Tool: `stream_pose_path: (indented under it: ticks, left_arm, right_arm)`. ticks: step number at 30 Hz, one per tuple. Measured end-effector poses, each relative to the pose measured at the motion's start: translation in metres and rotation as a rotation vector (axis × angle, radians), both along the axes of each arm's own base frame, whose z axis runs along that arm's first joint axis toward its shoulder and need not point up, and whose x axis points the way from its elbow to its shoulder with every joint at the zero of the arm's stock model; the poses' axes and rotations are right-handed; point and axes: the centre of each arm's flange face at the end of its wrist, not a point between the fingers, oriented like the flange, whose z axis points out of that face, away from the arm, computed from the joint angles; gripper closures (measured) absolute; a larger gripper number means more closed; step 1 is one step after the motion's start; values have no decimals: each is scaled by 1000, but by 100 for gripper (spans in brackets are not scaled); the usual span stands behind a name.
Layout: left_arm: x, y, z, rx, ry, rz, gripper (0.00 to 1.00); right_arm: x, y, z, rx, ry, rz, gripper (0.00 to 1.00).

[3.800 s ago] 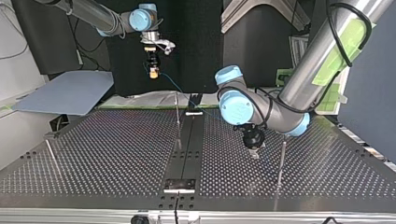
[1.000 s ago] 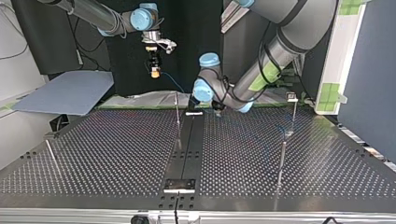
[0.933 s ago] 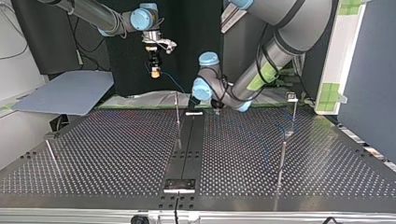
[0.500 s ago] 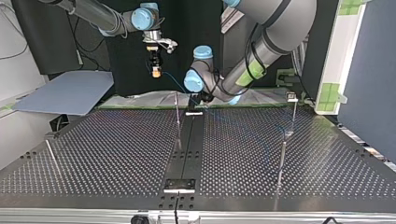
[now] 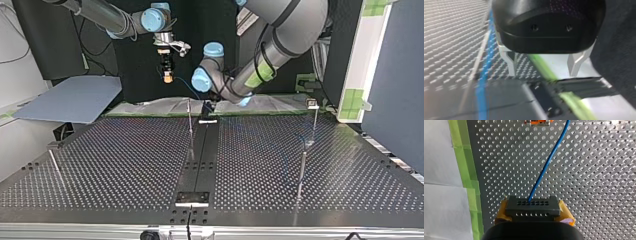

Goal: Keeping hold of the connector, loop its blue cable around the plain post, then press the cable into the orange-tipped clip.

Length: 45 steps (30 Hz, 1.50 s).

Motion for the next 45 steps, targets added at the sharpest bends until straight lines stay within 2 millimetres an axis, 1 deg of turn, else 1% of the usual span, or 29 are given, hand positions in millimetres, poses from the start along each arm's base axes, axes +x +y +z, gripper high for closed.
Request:
stream_pose_path:
  ticks: [2,5,13,16,19,22,27,31,34,37,41,45]
  left_arm:
    - [-5,-3,-10,-4,16,-15,0]
    - [-9,-8,-18,-36,20,-34,0]
    - [-10,-20,-21,-153,25,-68,0]
    - [-10,-20,-21,-184,40,-65,0]
    - [-10,-15,-21,-197,54,-39,0]
    - [-12,-12,-15,-198,63,-8,0]
    - [-19,-8,2,-191,44,34,0]
    - [-23,0,16,-202,4,69,0]
    - [-29,2,26,-202,-28,76,0]
    - [-40,-3,29,-190,-46,52,0]
    - [-54,-17,30,-176,-70,-2,0]
    - [-61,-30,29,-169,-84,-64,0]
  right_arm:
    - [0,0,0,0,0,1,100]
    - [1,1,0,0,0,2,100]
    - [1,1,0,-1,0,2,100]
    - [1,1,0,-1,0,2,100]
    - [1,1,0,0,0,2,100]
    - [1,1,0,1,1,2,100]
    - [0,1,0,1,1,1,100]
    - [0,0,0,-2,0,-2,100]
    - [0,0,1,-6,-1,-2,100]
    - [0,-1,1,-8,-1,-2,100]
    - [1,0,0,-8,-1,-1,100]
    - [1,0,1,-9,0,2,100]
